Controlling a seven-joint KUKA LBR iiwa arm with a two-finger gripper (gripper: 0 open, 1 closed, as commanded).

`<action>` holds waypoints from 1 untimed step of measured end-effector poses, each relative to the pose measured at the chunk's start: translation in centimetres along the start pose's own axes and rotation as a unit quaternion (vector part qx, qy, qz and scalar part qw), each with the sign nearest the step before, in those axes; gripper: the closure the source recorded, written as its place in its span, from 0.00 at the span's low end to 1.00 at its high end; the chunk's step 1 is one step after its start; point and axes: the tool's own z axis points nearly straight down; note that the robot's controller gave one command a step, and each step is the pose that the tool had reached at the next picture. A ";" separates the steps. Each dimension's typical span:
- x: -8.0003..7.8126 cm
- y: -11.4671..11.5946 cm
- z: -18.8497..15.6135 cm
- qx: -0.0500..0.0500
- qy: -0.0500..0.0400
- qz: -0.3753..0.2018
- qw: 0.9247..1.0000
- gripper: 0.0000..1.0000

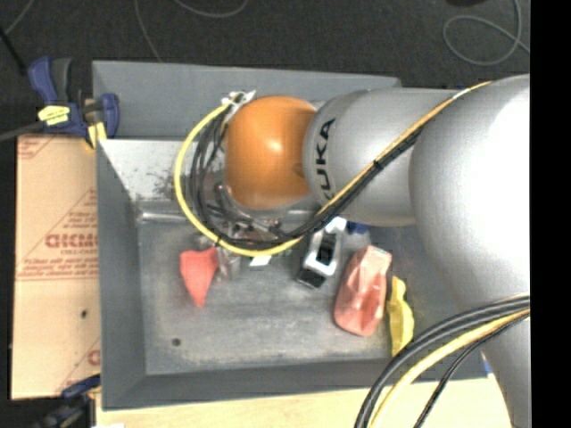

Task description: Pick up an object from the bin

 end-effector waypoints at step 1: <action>2.4 2.9 -9.7 -0.002 0.006 0.007 1.000 1.00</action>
Offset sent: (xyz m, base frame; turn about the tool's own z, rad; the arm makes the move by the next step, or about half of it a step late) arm 0.0000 0.0000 0.0000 0.0000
